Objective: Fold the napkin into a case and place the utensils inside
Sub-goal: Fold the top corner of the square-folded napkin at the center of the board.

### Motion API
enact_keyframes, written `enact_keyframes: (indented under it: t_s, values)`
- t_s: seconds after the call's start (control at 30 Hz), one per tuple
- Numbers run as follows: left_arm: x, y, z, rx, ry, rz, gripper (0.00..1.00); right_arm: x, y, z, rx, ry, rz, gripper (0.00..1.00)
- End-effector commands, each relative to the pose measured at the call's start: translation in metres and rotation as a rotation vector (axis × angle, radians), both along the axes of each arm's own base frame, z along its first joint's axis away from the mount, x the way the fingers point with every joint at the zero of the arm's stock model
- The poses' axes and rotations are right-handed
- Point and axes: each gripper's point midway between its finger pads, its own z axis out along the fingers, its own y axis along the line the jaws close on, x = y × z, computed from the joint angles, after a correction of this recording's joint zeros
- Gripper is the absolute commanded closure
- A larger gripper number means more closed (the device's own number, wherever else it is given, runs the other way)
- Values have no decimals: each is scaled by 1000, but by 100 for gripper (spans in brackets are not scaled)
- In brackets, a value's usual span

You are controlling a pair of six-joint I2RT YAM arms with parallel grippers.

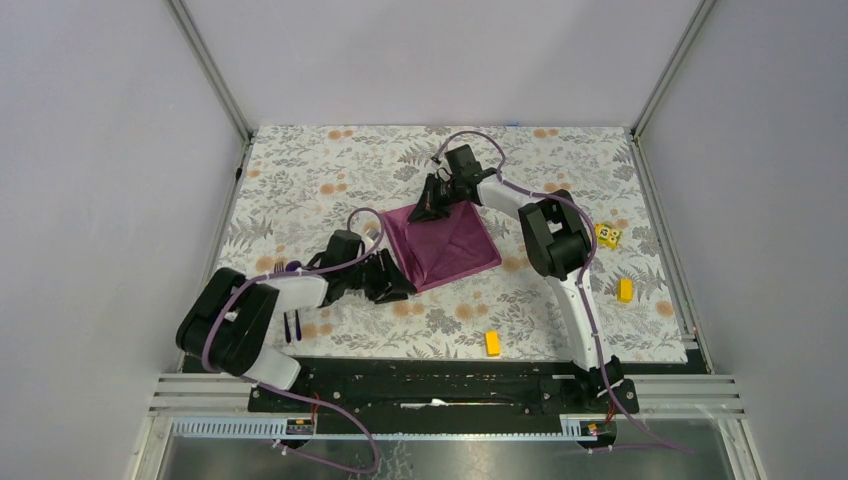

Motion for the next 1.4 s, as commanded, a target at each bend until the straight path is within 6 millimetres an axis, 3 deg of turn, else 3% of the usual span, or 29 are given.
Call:
enact_keyframes:
  t_s: [0.0,0.17,0.47,0.9,1.37]
  values:
    - [11,0,26,-21,-79,20,61,7,17,23,77,-46,27,100]
    - [29,2,28,13,-72,70,70,11,21,21,90,-56,16,100]
    - [37,3,9,42,-61,75,78,13,31,17,105,-56,26,100]
    - [26,11,-17,99,-3,70,86,17,37,16,114,-58,14,100]
    - [15,20,-34,154,36,67,88,21,51,12,140,-51,19,100]
